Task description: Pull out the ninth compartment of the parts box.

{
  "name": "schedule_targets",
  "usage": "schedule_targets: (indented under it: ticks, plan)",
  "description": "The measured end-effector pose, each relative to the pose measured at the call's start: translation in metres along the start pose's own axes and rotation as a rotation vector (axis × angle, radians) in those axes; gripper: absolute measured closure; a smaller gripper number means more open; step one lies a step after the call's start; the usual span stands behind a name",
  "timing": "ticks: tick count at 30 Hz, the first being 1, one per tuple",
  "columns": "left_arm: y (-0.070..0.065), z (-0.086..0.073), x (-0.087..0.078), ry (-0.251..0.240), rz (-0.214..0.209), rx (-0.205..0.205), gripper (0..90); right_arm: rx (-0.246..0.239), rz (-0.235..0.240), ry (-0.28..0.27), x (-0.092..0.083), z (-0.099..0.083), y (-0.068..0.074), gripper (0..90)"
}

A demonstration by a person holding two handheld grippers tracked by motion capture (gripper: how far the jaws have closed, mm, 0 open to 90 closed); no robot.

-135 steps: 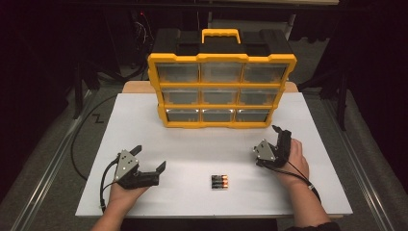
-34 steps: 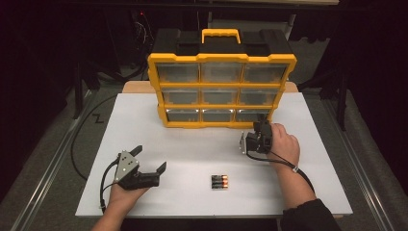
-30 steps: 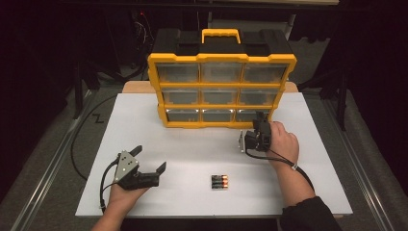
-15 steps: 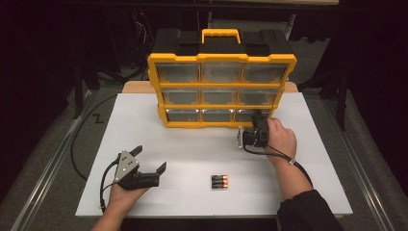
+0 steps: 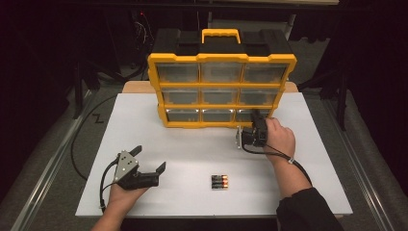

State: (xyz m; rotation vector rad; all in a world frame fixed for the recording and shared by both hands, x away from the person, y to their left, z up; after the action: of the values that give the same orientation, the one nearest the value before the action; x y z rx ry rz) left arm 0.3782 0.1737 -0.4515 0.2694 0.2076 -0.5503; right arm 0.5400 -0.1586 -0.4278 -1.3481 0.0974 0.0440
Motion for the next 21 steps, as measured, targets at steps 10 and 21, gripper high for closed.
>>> schedule_targets:
  ticks: [10, 21]
  plan:
    - [-0.0006, 0.0000, 0.0002, -0.001, -0.001, 0.000, 0.2, -0.006, -0.020, -0.009, 0.0028, 0.0024, 0.0014, 77.5]
    - [-0.0011, -0.0001, 0.0002, 0.000, -0.002, 0.000, 0.1, -0.016, -0.033, 0.002, 0.0029, 0.0025, 0.0020, 78.5]
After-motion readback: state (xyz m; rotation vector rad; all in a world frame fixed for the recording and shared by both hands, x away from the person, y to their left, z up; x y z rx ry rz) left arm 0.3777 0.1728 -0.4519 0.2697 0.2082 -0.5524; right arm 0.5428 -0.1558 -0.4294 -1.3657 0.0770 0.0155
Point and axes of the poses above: each handheld gripper's, and its own axes: x roughly forward along the jaws, z roughly out of its top, y roughly to its left, the point moved 9 cm from there along x, roughly forward along the jaws, and after that the axes turned 11 degrees about x, right-handed, at the moved point
